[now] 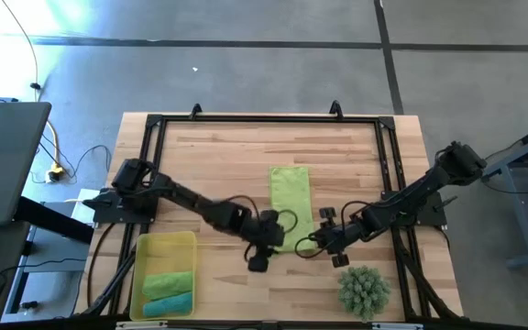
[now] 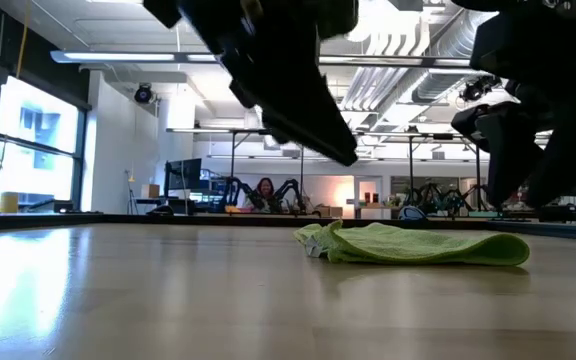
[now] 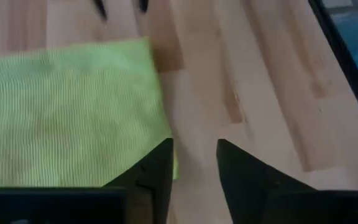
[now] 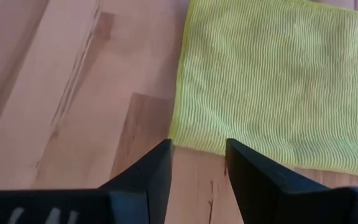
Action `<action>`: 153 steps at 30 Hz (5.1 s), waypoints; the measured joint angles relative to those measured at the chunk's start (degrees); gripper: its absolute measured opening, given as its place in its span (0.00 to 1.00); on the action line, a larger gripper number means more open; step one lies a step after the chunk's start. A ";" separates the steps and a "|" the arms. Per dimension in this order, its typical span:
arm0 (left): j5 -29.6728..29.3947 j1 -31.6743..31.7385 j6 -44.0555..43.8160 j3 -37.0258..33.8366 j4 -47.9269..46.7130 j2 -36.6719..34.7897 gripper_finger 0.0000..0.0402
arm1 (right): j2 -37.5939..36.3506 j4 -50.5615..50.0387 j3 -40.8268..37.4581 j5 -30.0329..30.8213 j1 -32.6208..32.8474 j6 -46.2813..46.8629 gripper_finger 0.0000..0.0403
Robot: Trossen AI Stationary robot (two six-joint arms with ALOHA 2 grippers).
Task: Roll microfiber towels into tight, uniform cylinder then place into a basket
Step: Roll the light green microfiber towel
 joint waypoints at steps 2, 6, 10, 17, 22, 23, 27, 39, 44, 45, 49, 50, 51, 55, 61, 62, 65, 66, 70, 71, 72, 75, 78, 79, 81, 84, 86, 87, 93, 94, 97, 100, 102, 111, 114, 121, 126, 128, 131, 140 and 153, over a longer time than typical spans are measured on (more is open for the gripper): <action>-4.08 -1.79 3.27 0.01 1.89 0.58 0.32 | 0.00 0.64 0.02 0.02 0.00 0.07 0.35; -12.30 -4.94 10.74 -0.02 4.43 2.75 0.38 | 0.02 0.71 0.04 0.03 0.23 -0.13 0.35; -16.41 -6.67 13.31 -0.02 4.70 4.69 0.40 | 0.40 1.45 0.07 0.05 1.98 0.17 0.35; -17.98 -6.14 10.46 0.04 4.79 5.92 0.40 | 3.09 3.67 0.15 3.51 5.37 -5.36 0.35; -13.31 -4.46 5.26 -0.06 3.79 7.44 0.40 | 5.94 3.61 0.13 3.96 5.93 -8.21 0.35; -12.21 -4.14 4.87 -0.03 4.43 8.01 0.40 | 6.35 3.64 0.13 3.96 5.95 -8.16 0.35; -11.14 -3.46 3.50 -0.06 4.07 8.46 0.40 | 7.18 4.10 0.13 4.03 5.92 -10.22 0.35; -9.76 -2.02 -3.84 0.02 0.18 8.28 0.40 | 6.43 0.99 4.33 4.39 6.03 -16.24 0.35; -9.21 -1.99 -4.10 0.02 0.60 8.28 0.40 | 6.69 -0.93 4.31 6.34 5.77 -23.23 0.35; -9.01 -1.99 -4.10 0.02 0.58 8.28 0.40 | 6.69 -0.94 4.31 6.42 5.46 -24.22 0.35; -8.85 -1.99 -4.13 0.02 0.58 8.28 0.40 | 6.69 -0.71 4.31 6.47 4.10 -26.54 0.35; -8.85 -1.99 -4.14 0.02 0.56 8.28 0.40 | 6.78 -0.67 4.31 6.41 3.69 -27.17 0.35; -8.85 -1.99 -4.14 0.02 0.50 8.28 0.40 | 7.00 -0.64 4.31 6.13 3.31 -27.56 0.35; -8.73 -1.64 -4.45 0.02 0.30 8.28 0.40 | 8.49 -0.60 4.31 4.00 2.50 -28.87 0.35; -8.39 -1.21 -5.15 0.02 0.38 8.28 0.40 | 11.45 0.72 4.32 4.23 2.45 -31.45 0.35; -8.39 -1.17 -5.15 0.02 0.38 8.28 0.40 | 11.72 1.02 4.33 4.38 2.46 -32.22 0.35; -8.41 -1.14 -5.17 0.02 0.38 8.28 0.40 | 12.49 1.14 4.44 4.72 2.49 -33.74 0.35; -8.38 -1.12 -5.19 0.02 0.39 8.28 0.40 | 12.50 1.14 4.44 4.98 2.50 -33.67 0.35; -6.61 -1.08 -7.52 0.02 0.45 8.28 0.40 | 12.57 1.16 4.44 5.27 2.51 -31.17 0.35; -5.76 -1.06 -8.72 0.02 0.47 8.28 0.40 | 12.59 1.14 4.44 5.27 2.50 -29.48 0.35; -4.82 -1.00 -10.14 0.02 0.46 8.25 0.40 | 12.59 1.12 4.42 5.29 2.45 -27.74 0.35; -2.21 -0.95 -15.43 0.02 0.88 8.22 0.40 | 12.63 1.07 4.40 5.22 2.19 -23.50 0.35; 0.64 -1.10 -19.86 0.02 1.74 8.24 0.40 | 12.66 1.11 4.37 5.25 2.15 -21.20 0.35; 0.88 -1.12 -20.79 0.02 2.03 8.24 0.40 | 12.67 1.15 4.36 5.25 2.14 -20.61 0.35; 0.92 -1.14 -21.37 -0.02 2.40 8.24 0.40 | 12.70 1.28 4.35 5.28 2.14 -18.84 0.35; 0.64 -1.14 -21.04 -0.03 3.34 8.39 0.40 | 12.72 1.43 4.33 5.34 2.12 -15.67 0.35; 0.50 -1.14 -20.73 -0.04 3.51 8.41 0.40 | 12.74 1.49 4.33 5.35 2.12 -14.53 0.33; 0.46 -1.14 -20.73 -0.04 3.49 8.41 0.40 | 12.74 1.53 4.31 5.35 2.12 -14.17 0.32; 0.26 -0.86 -16.03 -0.04 3.43 8.41 0.40 | 12.80 1.81 4.31 4.91 2.14 -14.14 0.23; 0.22 -0.86 -14.61 -0.04 3.44 8.41 0.40 | 12.81 1.85 4.31 4.82 2.14 -14.14 0.21; -0.03 -0.86 -10.87 -0.07 2.96 8.04 0.40 | 12.83 1.93 4.28 4.62 2.14 -14.11 0.16; -1.45 -0.85 -7.22 -0.15 2.38 7.38 0.40 | 12.83 1.95 4.28 3.61 2.12 -13.12 0.12; -2.76 -1.24 -2.98 -0.04 2.91 6.84 0.40 | 12.83 1.95 4.28 2.81 2.09 -12.43 0.09; -5.48 -4.03 16.98 -0.09 -1.17 7.26 0.40 | 12.81 1.90 4.28 0.77 2.03 -11.58 0.01; -7.77 -4.05 19.19 -0.03 -0.36 7.76 0.40 | 12.79 1.92 4.28 0.38 2.03 -11.63 0.01; -5.99 -2.95 15.94 0.21 1.22 9.97 0.40 | 12.79 1.93 4.28 0.15 2.05 -10.19 0.00; -4.56 -2.40 6.55 0.38 0.98 11.11 0.40 | 12.79 1.95 4.28 0.09 2.08 -10.21 0.00; -4.76 -2.41 2.13 0.41 0.91 11.17 0.38 | 12.79 2.11 4.26 0.07 2.08 -10.22 0.00; -4.96 -2.58 -2.00 0.42 0.84 11.17 0.31 | 12.79 2.26 4.26 0.04 2.08 -10.20 0.00; -4.39 -3.87 -14.76 0.20 1.79 10.99 0.02 | 12.81 3.09 4.24 -1.26 1.90 -5.53 0.00; 2.59 -4.25 -27.21 -0.35 3.86 7.88 0.01 | 8.54 3.64 4.17 -12.86 -2.90 -1.07 0.00</action>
